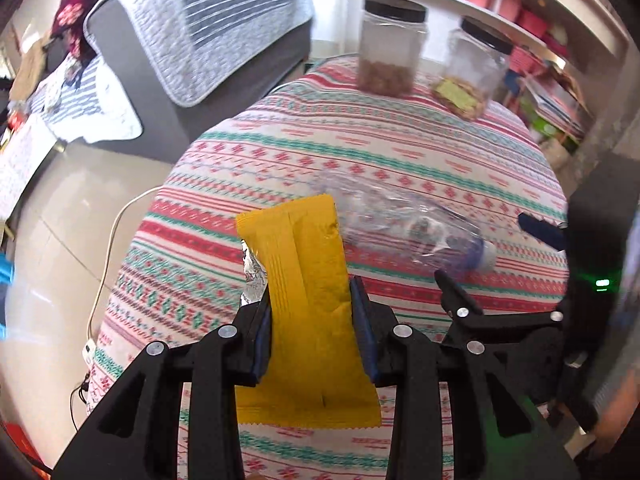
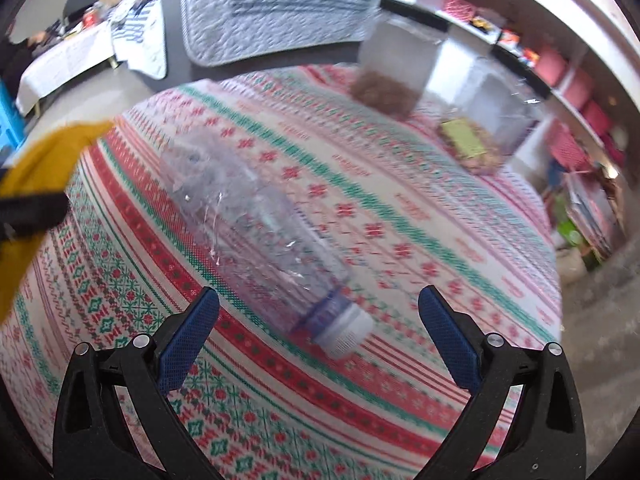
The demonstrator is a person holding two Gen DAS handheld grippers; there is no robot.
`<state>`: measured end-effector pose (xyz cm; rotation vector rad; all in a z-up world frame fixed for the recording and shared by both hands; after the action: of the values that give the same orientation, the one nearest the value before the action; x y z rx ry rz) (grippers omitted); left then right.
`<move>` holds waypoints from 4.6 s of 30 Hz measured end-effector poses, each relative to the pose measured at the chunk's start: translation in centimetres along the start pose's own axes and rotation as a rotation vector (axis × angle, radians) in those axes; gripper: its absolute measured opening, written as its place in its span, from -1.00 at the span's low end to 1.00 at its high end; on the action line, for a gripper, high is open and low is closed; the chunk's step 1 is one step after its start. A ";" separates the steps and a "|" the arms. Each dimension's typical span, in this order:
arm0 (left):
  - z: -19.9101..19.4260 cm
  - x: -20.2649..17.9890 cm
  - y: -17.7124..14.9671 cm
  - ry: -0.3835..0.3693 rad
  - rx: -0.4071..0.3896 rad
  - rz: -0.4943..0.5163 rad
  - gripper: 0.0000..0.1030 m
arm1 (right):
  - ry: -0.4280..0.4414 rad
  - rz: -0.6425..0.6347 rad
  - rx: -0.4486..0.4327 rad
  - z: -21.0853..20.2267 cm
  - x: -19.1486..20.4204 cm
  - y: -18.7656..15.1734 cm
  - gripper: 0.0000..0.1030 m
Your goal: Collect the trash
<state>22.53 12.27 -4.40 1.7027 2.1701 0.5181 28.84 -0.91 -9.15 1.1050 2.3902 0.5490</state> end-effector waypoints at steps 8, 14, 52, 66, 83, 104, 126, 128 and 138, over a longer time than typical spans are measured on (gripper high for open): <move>-0.6 1.9 1.1 -0.008 -0.019 -0.060 -0.31 | 0.093 0.117 0.029 1.9 -1.5 -0.2 0.11; -0.9 1.3 1.2 -0.030 -0.022 -0.064 -0.31 | 0.025 0.201 -0.035 -1.2 -3.1 -1.0 0.11; -9.3 -22.5 -2.8 -0.333 -0.250 0.234 -0.31 | -0.538 0.742 -0.081 -20.7 -19.2 -20.6 0.13; -9.6 -29.6 -6.2 -0.391 -0.234 0.343 -0.31 | -0.595 0.833 0.017 -22.5 -21.7 -27.9 0.16; -11.4 -39.3 -11.3 -0.522 -0.197 0.487 -0.29 | -0.722 0.986 0.066 -27.0 -24.4 -36.3 0.63; -9.0 -44.2 -15.6 -0.546 -0.071 0.603 0.64 | -0.791 1.072 0.040 -29.4 -24.6 -39.3 0.86; -14.2 -31.6 -11.6 -0.347 -0.347 0.510 0.87 | -0.709 0.993 -0.101 -29.0 -16.8 -31.6 0.86; -14.3 -30.3 -11.6 -0.337 -0.348 0.496 0.87 | -0.690 0.995 -0.121 -28.9 -16.2 -31.0 0.86; -14.6 -25.0 -11.3 -0.304 -0.356 0.441 0.87 | -0.698 0.915 -0.220 -29.0 -13.6 -27.4 0.86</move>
<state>11.70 -15.61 3.97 1.9041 1.3994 0.6594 4.27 -32.81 3.42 1.8731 1.1346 0.5510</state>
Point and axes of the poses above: each gripper's, at about its wrist camera, not at the fingertips, and z roughly the way its jaws point, x to its left, y to its top, the point moved 2 cm from there along z, roughly the way its jaws point, and after that the axes turned 5 degrees about -z, right-handed, at the moved point
